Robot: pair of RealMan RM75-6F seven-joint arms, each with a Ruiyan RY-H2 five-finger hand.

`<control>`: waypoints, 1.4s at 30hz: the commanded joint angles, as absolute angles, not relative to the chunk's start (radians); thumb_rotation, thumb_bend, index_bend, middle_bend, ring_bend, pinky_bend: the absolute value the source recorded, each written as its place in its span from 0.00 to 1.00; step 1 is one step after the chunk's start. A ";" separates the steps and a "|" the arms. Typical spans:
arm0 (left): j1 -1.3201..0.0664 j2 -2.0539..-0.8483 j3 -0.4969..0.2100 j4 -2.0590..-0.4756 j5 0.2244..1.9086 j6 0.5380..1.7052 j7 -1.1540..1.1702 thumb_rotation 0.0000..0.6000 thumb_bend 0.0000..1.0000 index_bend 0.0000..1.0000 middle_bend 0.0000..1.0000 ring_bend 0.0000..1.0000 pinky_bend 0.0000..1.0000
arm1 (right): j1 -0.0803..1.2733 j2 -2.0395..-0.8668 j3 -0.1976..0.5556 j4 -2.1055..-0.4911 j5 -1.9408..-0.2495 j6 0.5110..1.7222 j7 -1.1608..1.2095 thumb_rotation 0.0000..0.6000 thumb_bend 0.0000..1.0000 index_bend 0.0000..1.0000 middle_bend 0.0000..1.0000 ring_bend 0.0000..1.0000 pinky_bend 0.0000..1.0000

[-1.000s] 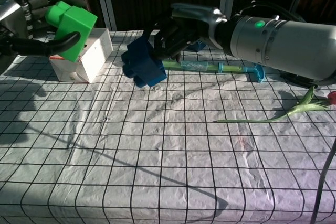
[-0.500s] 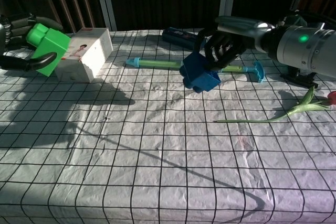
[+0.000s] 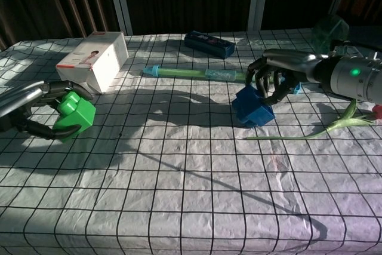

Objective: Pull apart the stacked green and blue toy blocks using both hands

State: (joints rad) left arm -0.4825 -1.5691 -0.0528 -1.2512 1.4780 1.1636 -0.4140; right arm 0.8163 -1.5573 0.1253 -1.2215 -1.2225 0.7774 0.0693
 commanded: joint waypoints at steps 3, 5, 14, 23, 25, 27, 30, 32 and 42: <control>-0.508 -1.532 -0.032 -1.289 1.469 1.083 -0.420 1.00 0.41 0.23 0.29 0.16 0.24 | 0.816 -1.535 0.125 -1.242 -1.217 0.752 0.063 1.00 0.33 0.00 0.13 0.07 0.26; -0.515 -1.518 -0.034 -1.310 1.464 1.065 -0.426 1.00 0.39 0.13 0.16 0.06 0.17 | 0.813 -1.525 0.128 -1.254 -1.216 0.752 0.060 1.00 0.32 0.00 0.09 0.04 0.24; -0.535 -1.463 -0.026 -1.373 1.485 1.036 -0.424 1.00 0.27 0.00 0.00 0.00 0.05 | 0.788 -1.451 0.145 -1.359 -1.261 0.812 0.071 1.00 0.28 0.00 0.06 0.02 0.19; -0.482 -1.337 -0.012 -1.480 1.547 1.172 -0.377 1.00 0.28 0.00 0.00 0.00 0.05 | 0.709 -1.306 0.123 -1.512 -1.352 0.942 0.073 1.00 0.27 0.00 0.01 0.00 0.12; -0.441 -1.258 0.002 -1.539 1.551 1.228 -0.359 1.00 0.29 0.00 0.00 0.00 0.04 | 0.658 -1.241 0.089 -1.567 -1.370 0.998 0.023 1.00 0.27 0.00 0.00 0.00 0.09; -0.396 -1.170 0.027 -1.593 1.550 1.272 -0.364 1.00 0.31 0.00 0.00 0.00 0.04 | 0.592 -1.168 0.043 -1.630 -1.355 1.046 -0.060 1.00 0.27 0.00 0.00 0.00 0.06; -0.333 -1.085 0.064 -1.615 1.534 1.315 -0.307 1.00 0.34 0.00 0.00 0.00 0.03 | 0.490 -1.097 -0.018 -1.695 -1.322 1.144 -0.194 1.00 0.27 0.00 0.00 0.00 0.03; -0.280 -1.073 0.076 -1.610 1.493 1.353 -0.207 1.00 0.35 0.00 0.00 0.00 0.02 | 0.396 -1.097 -0.057 -1.692 -1.322 1.268 -0.285 1.00 0.27 0.00 0.00 0.00 0.02; -0.174 -1.226 0.072 -1.528 1.463 1.468 0.074 1.00 0.35 0.00 0.00 0.00 0.01 | 0.193 -1.141 -0.064 -1.595 -1.324 1.468 -0.149 1.00 0.27 0.00 0.00 0.00 0.00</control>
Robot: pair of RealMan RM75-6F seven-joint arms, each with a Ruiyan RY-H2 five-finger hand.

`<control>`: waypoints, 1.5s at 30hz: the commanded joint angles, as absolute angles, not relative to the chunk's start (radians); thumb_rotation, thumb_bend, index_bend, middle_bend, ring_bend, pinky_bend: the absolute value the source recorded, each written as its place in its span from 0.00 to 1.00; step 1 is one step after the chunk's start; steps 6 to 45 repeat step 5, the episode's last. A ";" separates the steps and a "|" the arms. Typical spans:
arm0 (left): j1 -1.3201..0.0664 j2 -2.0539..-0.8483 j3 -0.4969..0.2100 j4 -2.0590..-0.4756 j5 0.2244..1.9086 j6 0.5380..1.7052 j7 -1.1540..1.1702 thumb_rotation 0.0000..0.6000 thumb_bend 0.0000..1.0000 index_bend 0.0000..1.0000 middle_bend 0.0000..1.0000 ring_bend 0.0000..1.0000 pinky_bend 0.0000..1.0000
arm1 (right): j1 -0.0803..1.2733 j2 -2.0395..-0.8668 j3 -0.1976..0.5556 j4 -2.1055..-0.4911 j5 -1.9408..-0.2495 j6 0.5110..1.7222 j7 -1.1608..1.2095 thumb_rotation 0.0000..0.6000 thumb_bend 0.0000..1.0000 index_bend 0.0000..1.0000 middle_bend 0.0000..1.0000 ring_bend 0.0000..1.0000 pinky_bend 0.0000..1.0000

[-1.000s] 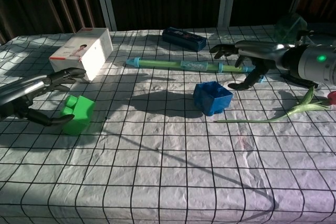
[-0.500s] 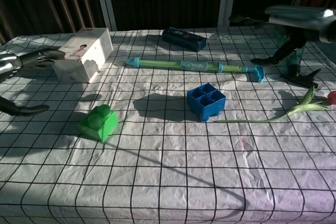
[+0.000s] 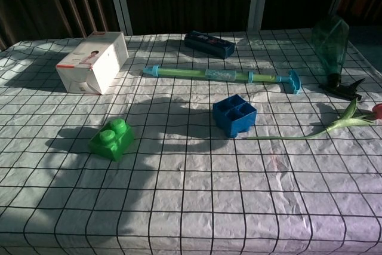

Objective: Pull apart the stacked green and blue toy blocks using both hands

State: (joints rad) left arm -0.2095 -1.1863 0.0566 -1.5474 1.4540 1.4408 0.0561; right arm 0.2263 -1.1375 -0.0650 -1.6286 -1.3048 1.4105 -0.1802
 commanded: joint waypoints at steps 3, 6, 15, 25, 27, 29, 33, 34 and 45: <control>-0.166 -1.233 0.066 -1.512 1.492 1.491 0.080 1.00 0.35 0.00 0.00 0.00 0.01 | 0.171 -1.169 -0.043 -1.576 -1.328 1.515 -0.202 1.00 0.27 0.00 0.00 0.00 0.00; -0.158 -1.243 0.062 -1.499 1.517 1.519 0.069 1.00 0.35 0.00 0.00 0.00 0.01 | 0.164 -1.171 -0.039 -1.577 -1.337 1.515 -0.197 1.00 0.27 0.00 0.00 0.00 0.00; -0.158 -1.243 0.062 -1.499 1.517 1.519 0.069 1.00 0.35 0.00 0.00 0.00 0.01 | 0.164 -1.171 -0.039 -1.577 -1.337 1.515 -0.197 1.00 0.27 0.00 0.00 0.00 0.00; -0.158 -1.243 0.062 -1.499 1.517 1.519 0.069 1.00 0.35 0.00 0.00 0.00 0.01 | 0.164 -1.171 -0.039 -1.577 -1.337 1.515 -0.197 1.00 0.27 0.00 0.00 0.00 0.00; -0.158 -1.243 0.062 -1.499 1.517 1.519 0.069 1.00 0.35 0.00 0.00 0.00 0.01 | 0.164 -1.171 -0.039 -1.577 -1.337 1.515 -0.197 1.00 0.27 0.00 0.00 0.00 0.00; -0.158 -1.243 0.062 -1.499 1.517 1.519 0.069 1.00 0.35 0.00 0.00 0.00 0.01 | 0.164 -1.171 -0.039 -1.577 -1.337 1.515 -0.197 1.00 0.27 0.00 0.00 0.00 0.00; -0.158 -1.243 0.062 -1.499 1.517 1.519 0.069 1.00 0.35 0.00 0.00 0.00 0.01 | 0.164 -1.171 -0.039 -1.577 -1.337 1.515 -0.197 1.00 0.27 0.00 0.00 0.00 0.00; -0.158 -1.243 0.062 -1.499 1.517 1.519 0.069 1.00 0.35 0.00 0.00 0.00 0.01 | 0.164 -1.171 -0.039 -1.577 -1.337 1.515 -0.197 1.00 0.27 0.00 0.00 0.00 0.00; -0.158 -1.243 0.062 -1.499 1.517 1.519 0.069 1.00 0.35 0.00 0.00 0.00 0.01 | 0.164 -1.171 -0.039 -1.577 -1.337 1.515 -0.197 1.00 0.27 0.00 0.00 0.00 0.00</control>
